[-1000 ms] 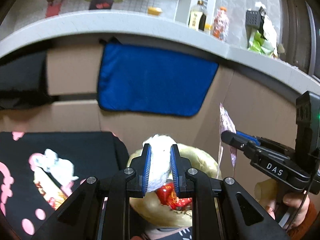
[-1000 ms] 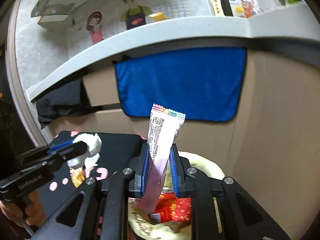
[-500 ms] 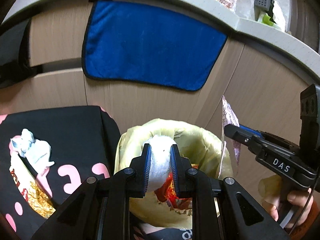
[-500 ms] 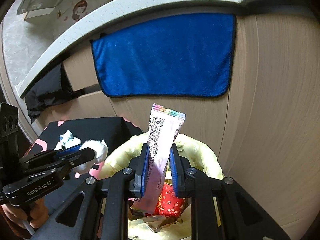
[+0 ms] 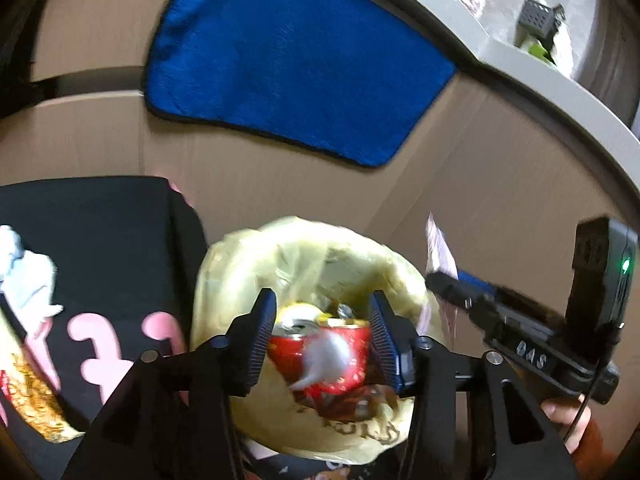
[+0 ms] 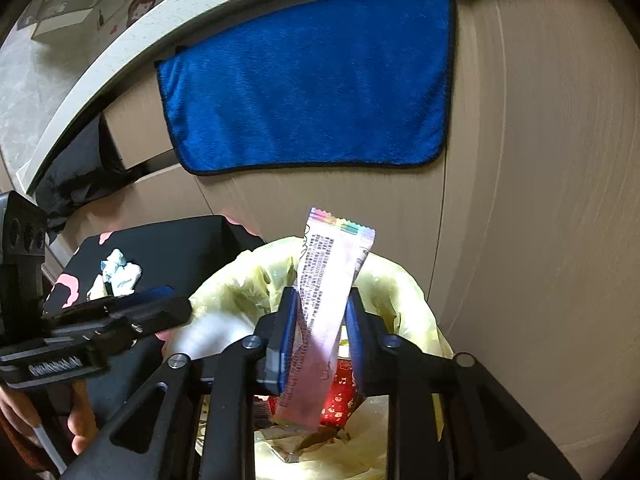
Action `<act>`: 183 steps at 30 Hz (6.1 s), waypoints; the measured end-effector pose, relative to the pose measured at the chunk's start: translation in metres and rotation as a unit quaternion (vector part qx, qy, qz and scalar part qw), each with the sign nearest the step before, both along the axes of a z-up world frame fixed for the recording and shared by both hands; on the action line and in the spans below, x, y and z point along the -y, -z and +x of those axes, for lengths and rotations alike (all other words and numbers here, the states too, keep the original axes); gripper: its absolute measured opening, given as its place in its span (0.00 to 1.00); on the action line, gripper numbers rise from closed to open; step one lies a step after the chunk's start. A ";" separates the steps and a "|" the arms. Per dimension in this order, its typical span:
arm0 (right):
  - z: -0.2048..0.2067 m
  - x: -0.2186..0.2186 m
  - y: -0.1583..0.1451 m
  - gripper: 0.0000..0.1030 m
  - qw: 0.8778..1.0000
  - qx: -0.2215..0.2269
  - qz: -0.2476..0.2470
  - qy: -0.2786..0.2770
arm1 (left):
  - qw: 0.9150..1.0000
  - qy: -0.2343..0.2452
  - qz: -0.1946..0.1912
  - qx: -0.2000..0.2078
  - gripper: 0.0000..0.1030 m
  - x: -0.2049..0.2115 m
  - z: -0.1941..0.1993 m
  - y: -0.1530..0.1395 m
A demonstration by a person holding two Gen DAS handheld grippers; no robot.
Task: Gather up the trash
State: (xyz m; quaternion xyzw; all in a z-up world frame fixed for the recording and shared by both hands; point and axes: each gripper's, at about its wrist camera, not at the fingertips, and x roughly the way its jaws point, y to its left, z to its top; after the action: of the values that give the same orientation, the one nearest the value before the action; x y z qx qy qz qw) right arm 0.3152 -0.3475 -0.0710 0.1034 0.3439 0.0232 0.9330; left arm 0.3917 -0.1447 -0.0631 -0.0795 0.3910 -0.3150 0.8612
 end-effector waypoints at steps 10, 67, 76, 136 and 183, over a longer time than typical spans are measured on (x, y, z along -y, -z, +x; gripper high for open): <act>0.000 -0.004 0.008 0.46 1.000 -0.015 0.024 -0.006 | 0.982 -0.182 0.047 0.033 0.49 -0.094 -0.014 -0.023; 0.142 -0.355 0.048 0.53 0.939 -0.019 -0.160 -0.304 | 0.952 -0.298 0.031 -0.065 0.27 -0.370 -0.067 0.047; 0.155 -0.349 0.046 0.38 0.948 -0.035 -0.146 -0.279 | 0.952 -0.295 0.025 -0.072 0.27 -0.359 -0.068 0.045; -0.066 -0.010 -0.078 0.37 0.996 0.091 -0.014 -0.018 | 0.990 -0.047 0.073 0.112 0.27 0.002 -0.071 -0.052; -0.043 -0.031 -0.017 0.60 0.999 0.015 0.032 0.014 | 0.986 -0.129 0.082 0.065 0.66 -0.096 -0.125 -0.041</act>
State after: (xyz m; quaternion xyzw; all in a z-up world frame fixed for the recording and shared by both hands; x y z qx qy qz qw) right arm 0.2717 -0.3166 -0.0540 0.1375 0.3277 0.0222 0.9345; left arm 0.2665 -0.0486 -0.0225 -0.0380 0.3452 -0.1723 0.9218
